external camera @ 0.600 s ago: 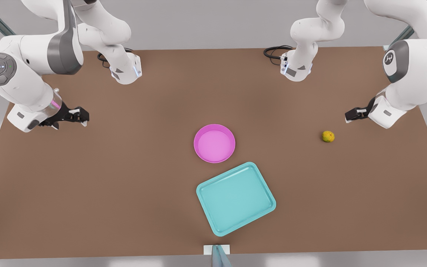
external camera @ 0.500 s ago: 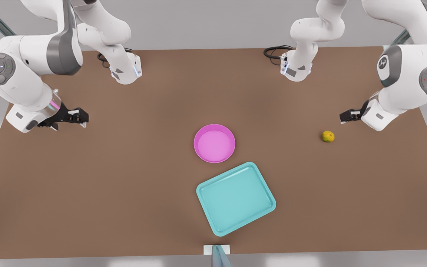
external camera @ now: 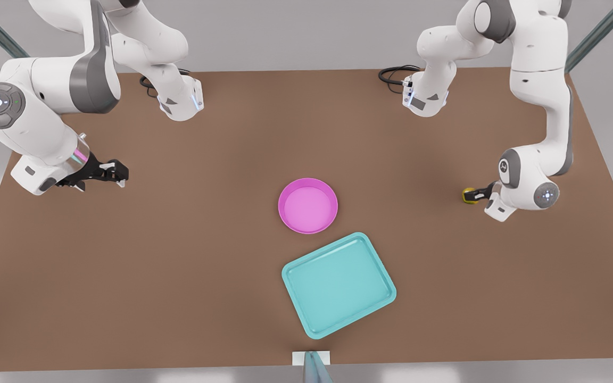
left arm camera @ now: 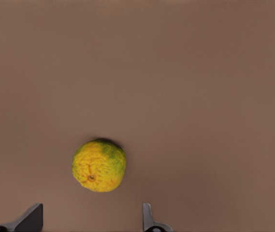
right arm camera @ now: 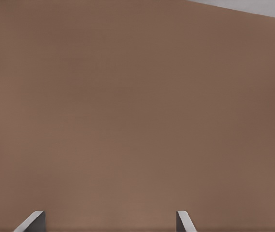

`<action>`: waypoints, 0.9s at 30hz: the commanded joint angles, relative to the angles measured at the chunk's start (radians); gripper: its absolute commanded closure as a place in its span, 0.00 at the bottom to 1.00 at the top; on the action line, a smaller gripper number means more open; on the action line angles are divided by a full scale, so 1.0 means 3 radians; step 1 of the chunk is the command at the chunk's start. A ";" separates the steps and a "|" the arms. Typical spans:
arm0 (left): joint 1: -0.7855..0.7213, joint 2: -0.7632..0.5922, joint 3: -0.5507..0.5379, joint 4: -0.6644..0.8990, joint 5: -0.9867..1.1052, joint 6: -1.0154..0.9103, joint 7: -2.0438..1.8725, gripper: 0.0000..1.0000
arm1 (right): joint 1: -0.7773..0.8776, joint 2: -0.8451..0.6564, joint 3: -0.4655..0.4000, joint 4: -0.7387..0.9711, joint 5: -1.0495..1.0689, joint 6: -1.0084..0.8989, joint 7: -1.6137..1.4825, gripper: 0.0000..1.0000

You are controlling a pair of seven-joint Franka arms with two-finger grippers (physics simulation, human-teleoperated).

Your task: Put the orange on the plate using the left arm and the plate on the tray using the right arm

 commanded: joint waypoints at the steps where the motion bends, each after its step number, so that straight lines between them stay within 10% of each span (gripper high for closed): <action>1: 0.0001 -0.0006 0.0001 -0.0094 0.0001 0.0795 0.0136 0.00 | 0.0001 -0.0003 0.0000 -0.0002 0.0002 0.0004 0.0032 0.00; 27: 0.0037 0.0368 0.0016 -0.0232 0.0006 0.0872 0.0161 0.00 | -0.0035 0.0104 0.0000 -0.0033 0.0007 0.0009 0.0037 0.00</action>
